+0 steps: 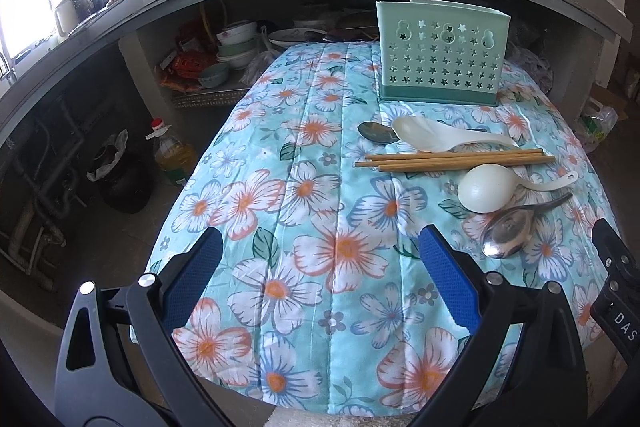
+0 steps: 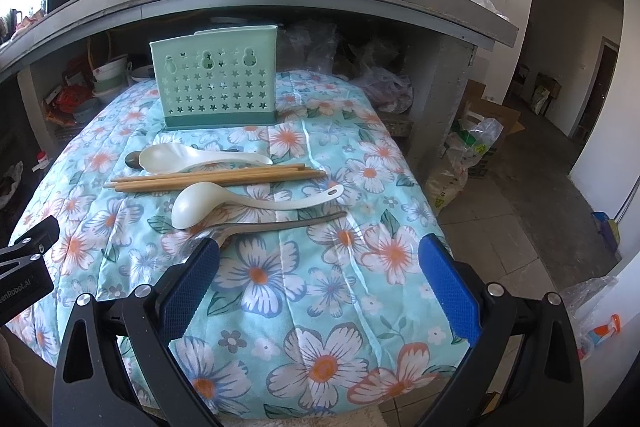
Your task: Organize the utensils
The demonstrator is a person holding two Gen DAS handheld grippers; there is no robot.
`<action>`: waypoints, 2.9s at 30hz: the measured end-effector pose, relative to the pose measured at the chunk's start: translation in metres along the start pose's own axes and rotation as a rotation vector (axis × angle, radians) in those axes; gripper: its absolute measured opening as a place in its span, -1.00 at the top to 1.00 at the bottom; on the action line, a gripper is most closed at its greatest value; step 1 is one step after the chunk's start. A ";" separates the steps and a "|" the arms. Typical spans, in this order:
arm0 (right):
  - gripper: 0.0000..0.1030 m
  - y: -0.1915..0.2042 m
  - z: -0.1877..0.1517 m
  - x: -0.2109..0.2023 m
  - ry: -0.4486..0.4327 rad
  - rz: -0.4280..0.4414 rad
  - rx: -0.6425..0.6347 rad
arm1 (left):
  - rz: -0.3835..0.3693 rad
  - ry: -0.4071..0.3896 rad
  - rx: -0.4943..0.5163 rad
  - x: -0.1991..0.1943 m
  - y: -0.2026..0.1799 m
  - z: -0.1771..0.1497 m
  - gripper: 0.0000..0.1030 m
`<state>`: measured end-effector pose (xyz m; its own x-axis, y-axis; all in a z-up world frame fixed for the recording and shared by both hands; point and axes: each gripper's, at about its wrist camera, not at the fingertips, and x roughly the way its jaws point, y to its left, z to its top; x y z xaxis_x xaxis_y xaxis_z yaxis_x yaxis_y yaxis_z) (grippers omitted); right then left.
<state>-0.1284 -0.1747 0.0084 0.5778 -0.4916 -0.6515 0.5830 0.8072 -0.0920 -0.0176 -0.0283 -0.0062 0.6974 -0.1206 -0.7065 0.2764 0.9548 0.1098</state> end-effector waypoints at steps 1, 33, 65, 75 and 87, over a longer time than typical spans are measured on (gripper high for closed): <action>-0.88 0.000 0.000 0.000 -0.001 0.000 0.000 | 0.001 0.000 0.000 0.000 0.000 0.000 -0.83; -0.88 0.000 -0.002 0.004 0.012 0.001 0.006 | 0.021 0.015 -0.002 0.006 0.003 -0.001 -0.83; -0.88 0.020 -0.034 0.072 0.210 0.123 -0.060 | 0.011 0.191 0.156 0.090 -0.037 -0.009 -0.83; -0.88 0.010 -0.037 0.079 0.231 0.193 -0.018 | -0.084 0.236 0.106 0.102 -0.024 -0.008 -0.84; -0.87 -0.007 -0.028 0.059 0.097 0.176 -0.071 | -0.110 0.261 0.100 0.108 -0.021 -0.004 -0.86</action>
<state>-0.1139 -0.2000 -0.0503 0.6072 -0.3100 -0.7316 0.4345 0.9004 -0.0209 0.0490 -0.0605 -0.0877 0.4692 -0.1355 -0.8726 0.4135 0.9069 0.0815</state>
